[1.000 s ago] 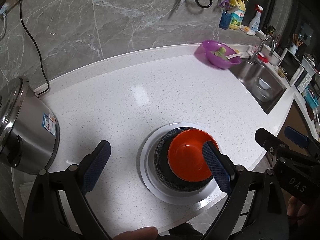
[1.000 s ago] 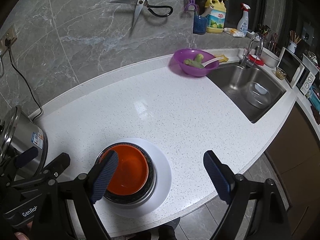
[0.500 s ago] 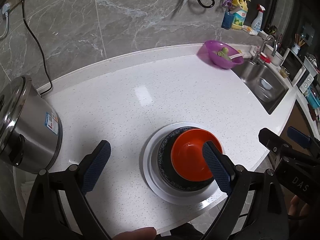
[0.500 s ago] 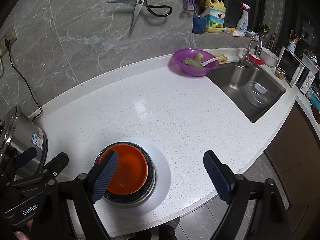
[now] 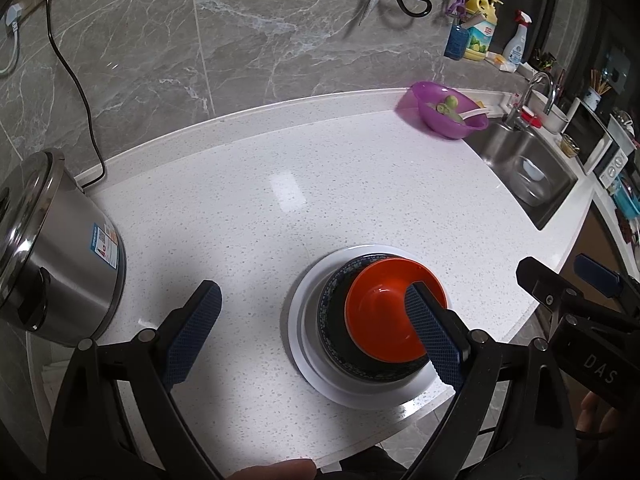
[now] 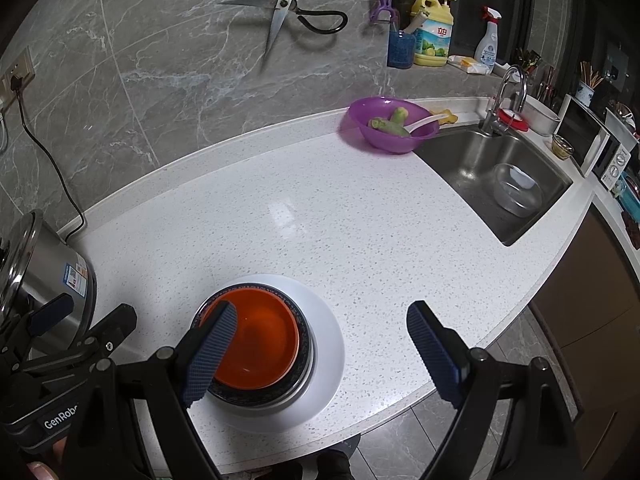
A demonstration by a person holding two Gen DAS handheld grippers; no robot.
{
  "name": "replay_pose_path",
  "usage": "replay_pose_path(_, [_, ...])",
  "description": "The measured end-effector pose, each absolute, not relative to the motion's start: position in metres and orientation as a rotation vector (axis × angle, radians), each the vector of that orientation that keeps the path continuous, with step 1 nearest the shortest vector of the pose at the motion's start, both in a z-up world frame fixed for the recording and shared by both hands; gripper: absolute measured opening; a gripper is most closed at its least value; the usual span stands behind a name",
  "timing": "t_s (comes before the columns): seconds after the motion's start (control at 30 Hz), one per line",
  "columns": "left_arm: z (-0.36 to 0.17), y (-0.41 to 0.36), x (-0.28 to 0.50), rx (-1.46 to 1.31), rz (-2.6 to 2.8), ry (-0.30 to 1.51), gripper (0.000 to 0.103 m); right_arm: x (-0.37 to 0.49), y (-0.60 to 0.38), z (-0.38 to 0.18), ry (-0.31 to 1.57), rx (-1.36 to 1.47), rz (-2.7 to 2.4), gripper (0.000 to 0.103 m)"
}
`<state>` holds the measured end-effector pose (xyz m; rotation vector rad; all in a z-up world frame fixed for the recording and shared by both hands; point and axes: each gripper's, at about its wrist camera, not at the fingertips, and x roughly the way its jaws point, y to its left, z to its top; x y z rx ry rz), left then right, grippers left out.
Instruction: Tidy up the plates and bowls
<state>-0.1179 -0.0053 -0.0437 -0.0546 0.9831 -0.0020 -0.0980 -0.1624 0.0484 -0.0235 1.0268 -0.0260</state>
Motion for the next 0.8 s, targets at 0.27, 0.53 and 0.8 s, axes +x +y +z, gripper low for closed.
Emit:
replay_pose_path(0.27, [-0.0437,-0.0051,-0.1194,-0.056,0.0,0.984,0.093,-0.0944,-0.1593,0.0468,1.032,-0.032,-0.015,0.089])
replay_pose_path(0.53, [-0.0443,-0.0024,-0.1205,-0.063,0.009,0.986,0.093,-0.0944,-0.1587,0.047,1.031,-0.031,-0.017,0.089])
replay_pose_path(0.8, [-0.0445,-0.0024,-0.12,-0.062,0.009,0.987,0.093,-0.0942,-0.1584,0.0469,1.033,-0.033,-0.016,0.089])
